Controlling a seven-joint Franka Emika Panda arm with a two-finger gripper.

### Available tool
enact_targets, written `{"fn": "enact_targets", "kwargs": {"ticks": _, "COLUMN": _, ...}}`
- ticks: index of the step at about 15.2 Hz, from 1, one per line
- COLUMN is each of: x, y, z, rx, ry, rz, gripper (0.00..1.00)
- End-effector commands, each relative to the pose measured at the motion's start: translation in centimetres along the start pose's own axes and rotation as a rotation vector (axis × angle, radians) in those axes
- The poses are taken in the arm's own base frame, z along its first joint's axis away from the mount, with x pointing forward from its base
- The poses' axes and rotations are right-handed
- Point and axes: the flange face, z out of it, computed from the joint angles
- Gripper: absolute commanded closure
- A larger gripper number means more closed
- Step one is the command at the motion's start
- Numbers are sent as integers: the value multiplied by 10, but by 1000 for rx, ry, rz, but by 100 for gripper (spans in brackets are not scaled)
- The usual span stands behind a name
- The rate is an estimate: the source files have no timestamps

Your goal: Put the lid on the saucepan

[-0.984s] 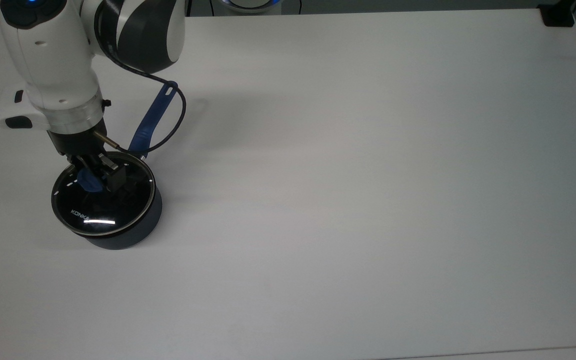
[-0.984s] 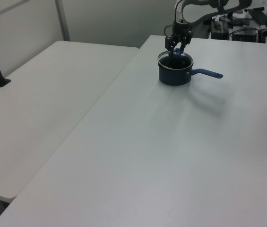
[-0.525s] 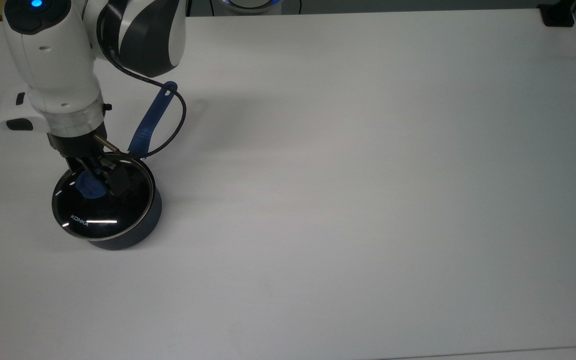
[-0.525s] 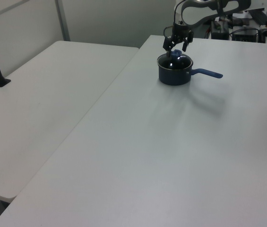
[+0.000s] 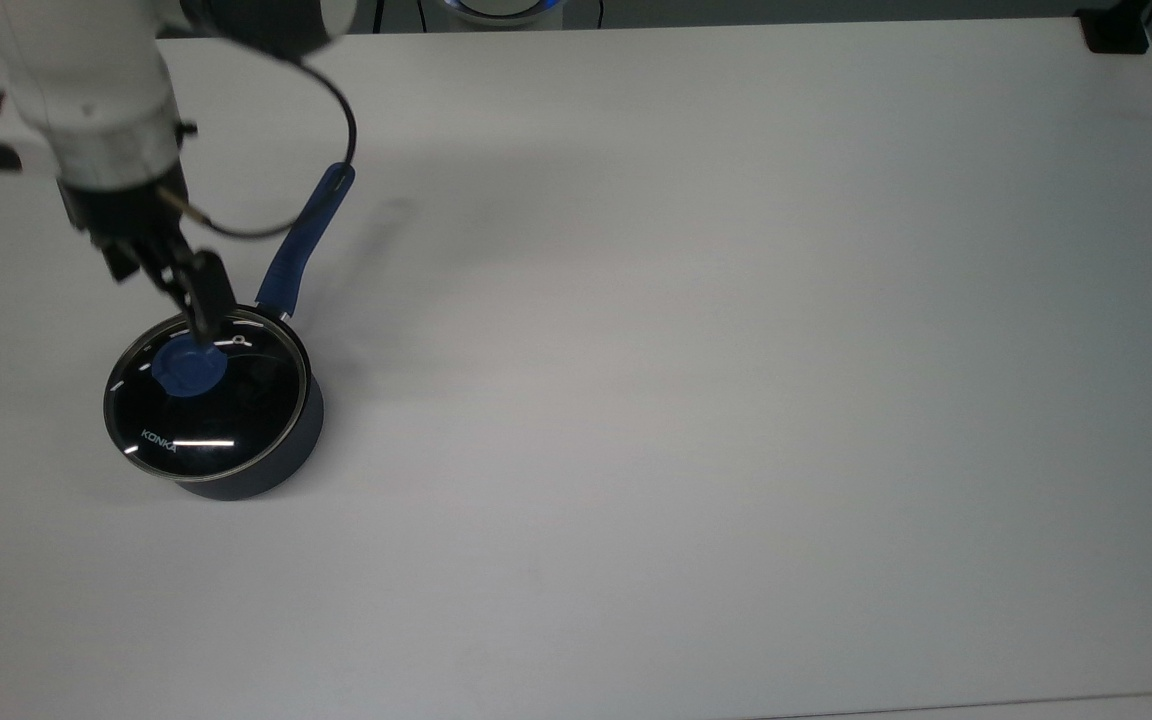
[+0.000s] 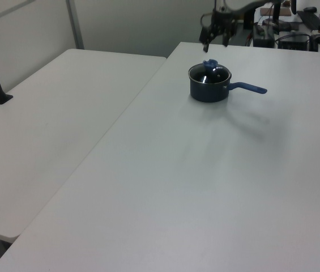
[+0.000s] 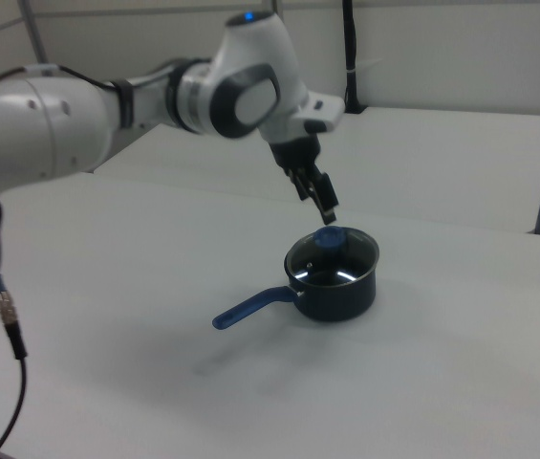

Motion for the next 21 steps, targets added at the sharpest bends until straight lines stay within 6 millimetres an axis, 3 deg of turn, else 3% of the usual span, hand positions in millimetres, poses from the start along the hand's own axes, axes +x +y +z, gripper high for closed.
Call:
{"fn": "enact_targets", "kwargs": {"ticks": 1, "x": -43, "y": 13, "z": -76, "rx": -15, "ry": -91, "rz": 5, "gripper": 0}}
{"fn": "enact_targets", "kwargs": {"ticks": 3, "x": -68, "y": 23, "z": -114, "rx": -6, "ry": -116, "rz": 0, "gripper": 0}}
{"fn": "enact_targets", "kwargs": {"ticks": 5, "x": -96, "y": 21, "z": -134, "rx": 8, "ry": -124, "rz": -29, "gripper": 0}}
{"fn": "enact_targets", "kwargs": {"ticks": 10, "x": -152, "y": -4, "z": -148, "rx": 25, "ry": -143, "rz": -267, "gripper": 0}}
{"fn": "enact_targets", "kwargs": {"ticks": 15, "x": -155, "y": -10, "z": -146, "rx": 41, "ry": -144, "rz": -536, "gripper": 0}}
{"fn": "enact_targets", "kwargs": {"ticks": 21, "x": -154, "y": -12, "z": -145, "rx": 46, "ry": -138, "rz": -556, "gripper": 0}}
